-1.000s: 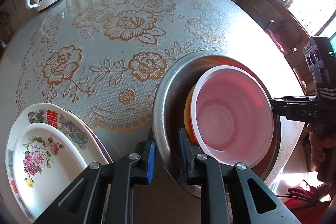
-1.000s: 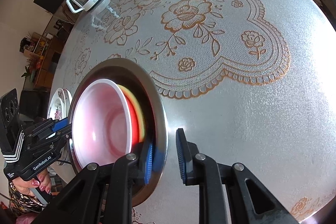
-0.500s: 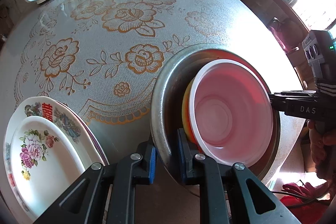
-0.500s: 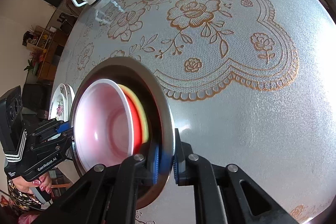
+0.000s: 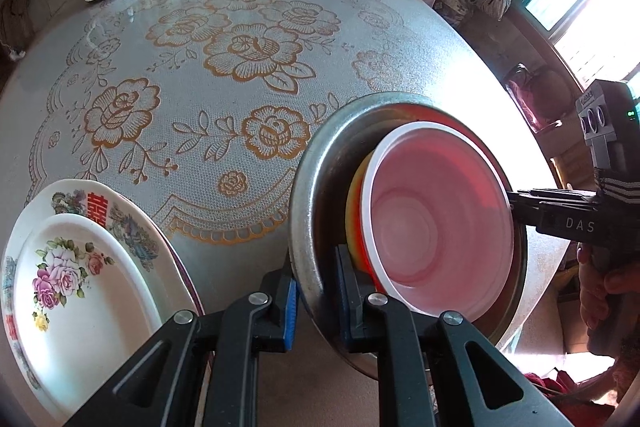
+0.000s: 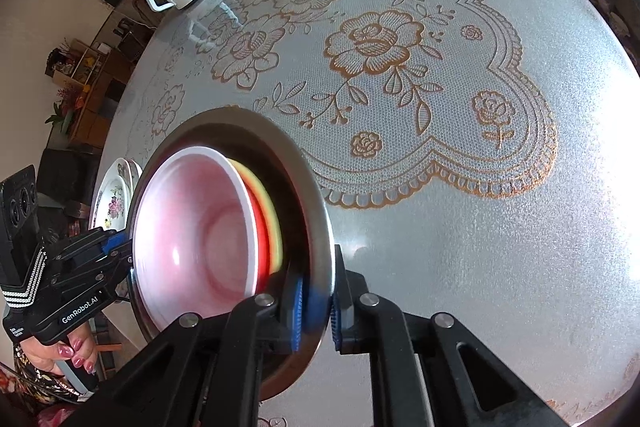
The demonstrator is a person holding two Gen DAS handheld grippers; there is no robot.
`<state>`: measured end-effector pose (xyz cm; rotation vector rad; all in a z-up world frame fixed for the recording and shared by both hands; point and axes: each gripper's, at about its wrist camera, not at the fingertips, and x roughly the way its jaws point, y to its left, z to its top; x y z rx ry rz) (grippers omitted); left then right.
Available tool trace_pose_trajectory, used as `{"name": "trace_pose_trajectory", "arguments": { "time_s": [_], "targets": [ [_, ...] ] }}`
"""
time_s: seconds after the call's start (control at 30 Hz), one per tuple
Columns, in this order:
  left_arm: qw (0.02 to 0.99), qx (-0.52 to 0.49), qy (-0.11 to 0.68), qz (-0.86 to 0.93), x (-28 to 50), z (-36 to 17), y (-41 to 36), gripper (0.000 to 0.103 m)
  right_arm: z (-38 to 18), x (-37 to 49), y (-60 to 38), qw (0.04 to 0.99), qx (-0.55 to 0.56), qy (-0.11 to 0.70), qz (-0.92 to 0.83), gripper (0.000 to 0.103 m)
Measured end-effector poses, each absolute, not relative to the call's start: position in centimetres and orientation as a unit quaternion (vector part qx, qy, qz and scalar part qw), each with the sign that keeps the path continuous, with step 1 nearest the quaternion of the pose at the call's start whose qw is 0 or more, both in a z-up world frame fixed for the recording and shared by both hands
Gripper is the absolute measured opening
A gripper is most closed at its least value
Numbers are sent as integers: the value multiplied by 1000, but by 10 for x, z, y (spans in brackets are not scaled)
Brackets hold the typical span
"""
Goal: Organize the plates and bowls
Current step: 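Lift the steel bowl with nested bowls and carry it over the plate stack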
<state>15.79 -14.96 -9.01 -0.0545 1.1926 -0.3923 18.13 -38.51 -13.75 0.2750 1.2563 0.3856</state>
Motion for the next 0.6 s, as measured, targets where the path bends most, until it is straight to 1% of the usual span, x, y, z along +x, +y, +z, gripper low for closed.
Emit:
{"name": "trace_pose_trajectory", "arguments": {
  "time_s": [0.2,0.6],
  "targets": [
    [809,-52,550,-198,148,-82,-127,14,-118,173,-368,795,126,569,165,10],
    [820,-71,529,-206,133,-64,-91,14,-103,161,-333,801,132,560,163,10]
  ]
}}
